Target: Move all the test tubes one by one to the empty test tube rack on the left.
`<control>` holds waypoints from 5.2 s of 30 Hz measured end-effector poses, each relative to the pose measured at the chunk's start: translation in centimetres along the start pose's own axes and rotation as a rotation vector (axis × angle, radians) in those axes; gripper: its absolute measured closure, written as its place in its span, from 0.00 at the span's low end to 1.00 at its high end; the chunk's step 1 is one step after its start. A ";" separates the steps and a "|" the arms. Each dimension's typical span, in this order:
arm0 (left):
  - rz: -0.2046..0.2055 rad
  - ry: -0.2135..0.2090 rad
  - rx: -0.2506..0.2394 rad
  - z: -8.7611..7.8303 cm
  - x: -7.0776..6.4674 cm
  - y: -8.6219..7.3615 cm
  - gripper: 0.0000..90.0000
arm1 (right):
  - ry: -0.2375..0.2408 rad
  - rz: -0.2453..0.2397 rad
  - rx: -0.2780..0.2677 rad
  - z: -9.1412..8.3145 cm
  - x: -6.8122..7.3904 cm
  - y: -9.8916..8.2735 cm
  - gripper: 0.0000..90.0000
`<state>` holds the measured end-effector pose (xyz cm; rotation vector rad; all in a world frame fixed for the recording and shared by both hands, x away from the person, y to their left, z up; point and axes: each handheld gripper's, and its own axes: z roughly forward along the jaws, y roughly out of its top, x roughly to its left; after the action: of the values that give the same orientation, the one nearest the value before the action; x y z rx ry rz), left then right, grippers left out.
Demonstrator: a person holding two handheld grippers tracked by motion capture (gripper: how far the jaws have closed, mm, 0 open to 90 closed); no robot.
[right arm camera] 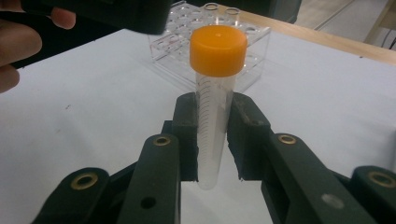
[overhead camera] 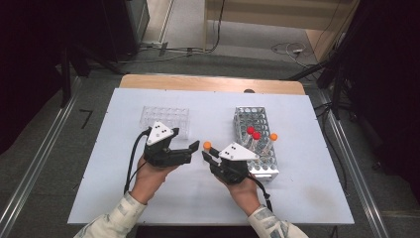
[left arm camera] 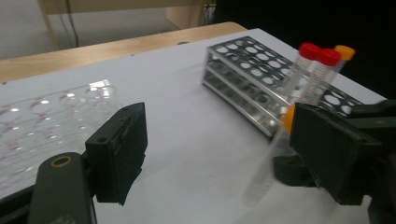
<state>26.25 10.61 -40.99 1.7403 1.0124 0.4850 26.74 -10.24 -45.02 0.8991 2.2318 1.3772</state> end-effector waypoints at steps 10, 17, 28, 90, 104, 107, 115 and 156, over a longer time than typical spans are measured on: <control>0.047 -0.059 0.037 0.5 -1.3 -0.3 0.34 | 0.022 -0.021 -0.003 1.0 1.3 0.3 0.79; 0.074 -0.053 0.042 0.5 -1.5 -0.5 0.57 | 0.026 -0.016 -0.005 1.1 1.5 0.4 0.79; 0.077 -0.042 0.045 0.5 -1.3 -0.5 0.77 | 0.030 -0.021 -0.002 1.3 1.6 0.5 0.79; -0.084 0.238 -0.060 -0.8 8.3 5.1 0.78 | -0.048 0.066 -0.007 -11.3 -5.7 -3.6 0.22; -0.051 0.302 -0.054 0.8 8.9 5.4 0.78 | -0.052 0.069 -0.018 -11.6 -5.8 -3.6 0.23; -0.041 0.308 -0.050 0.9 8.7 5.2 0.78 | -0.054 0.072 -0.017 -11.6 -5.8 -3.6 0.23; -0.017 0.314 -0.037 1.9 8.8 3.3 0.78 | -0.058 0.071 -0.013 -11.5 -5.8 -3.6 0.23; -0.185 0.171 -0.051 0.2 7.7 0.5 0.19 | -0.250 0.132 -0.007 -10.8 -10.6 -4.6 0.26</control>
<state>30.97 16.71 -41.69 1.5616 1.2586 0.5431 26.51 -26.04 -44.38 1.1653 2.0096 1.2489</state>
